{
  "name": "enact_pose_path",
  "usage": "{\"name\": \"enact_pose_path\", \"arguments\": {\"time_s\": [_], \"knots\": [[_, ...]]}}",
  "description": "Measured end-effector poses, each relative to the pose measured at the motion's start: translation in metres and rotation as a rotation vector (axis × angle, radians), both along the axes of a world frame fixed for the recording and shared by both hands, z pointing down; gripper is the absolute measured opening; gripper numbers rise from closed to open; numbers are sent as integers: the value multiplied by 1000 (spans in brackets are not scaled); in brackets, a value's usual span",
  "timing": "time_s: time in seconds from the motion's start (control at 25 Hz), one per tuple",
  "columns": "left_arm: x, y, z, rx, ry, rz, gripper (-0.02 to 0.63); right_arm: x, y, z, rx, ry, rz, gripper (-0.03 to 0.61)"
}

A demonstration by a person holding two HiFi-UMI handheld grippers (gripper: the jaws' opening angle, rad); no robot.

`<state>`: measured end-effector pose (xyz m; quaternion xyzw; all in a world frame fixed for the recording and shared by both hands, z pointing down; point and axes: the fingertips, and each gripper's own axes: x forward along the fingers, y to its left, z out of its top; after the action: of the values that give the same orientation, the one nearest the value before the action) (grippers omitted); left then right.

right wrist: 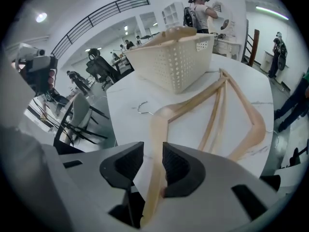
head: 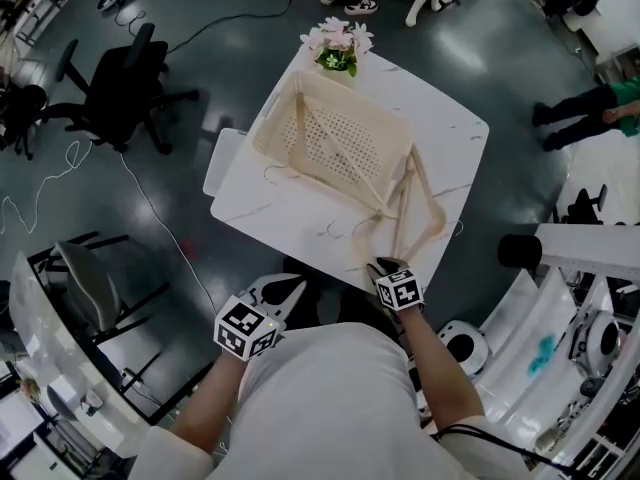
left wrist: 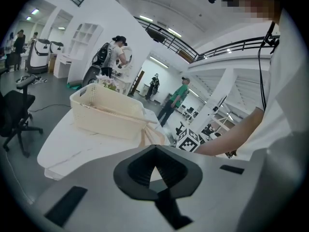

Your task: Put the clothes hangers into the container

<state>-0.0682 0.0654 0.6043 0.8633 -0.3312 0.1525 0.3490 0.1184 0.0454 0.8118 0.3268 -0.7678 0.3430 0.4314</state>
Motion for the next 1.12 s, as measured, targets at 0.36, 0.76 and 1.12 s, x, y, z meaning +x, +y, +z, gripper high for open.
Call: {"name": "enact_pose_path", "arguments": {"time_s": [0.36,0.76,1.12], "knots": [[-39,-3,8,-24,-18,-34,8,5,4,41,-24,170,-4,164],[-70,0,19,-42,-27,-46,8,-4,10,49,41,230,-3,98],[-62,-6,15,-13,0,3,8,-9,20,7,16,142,19,97]]}}
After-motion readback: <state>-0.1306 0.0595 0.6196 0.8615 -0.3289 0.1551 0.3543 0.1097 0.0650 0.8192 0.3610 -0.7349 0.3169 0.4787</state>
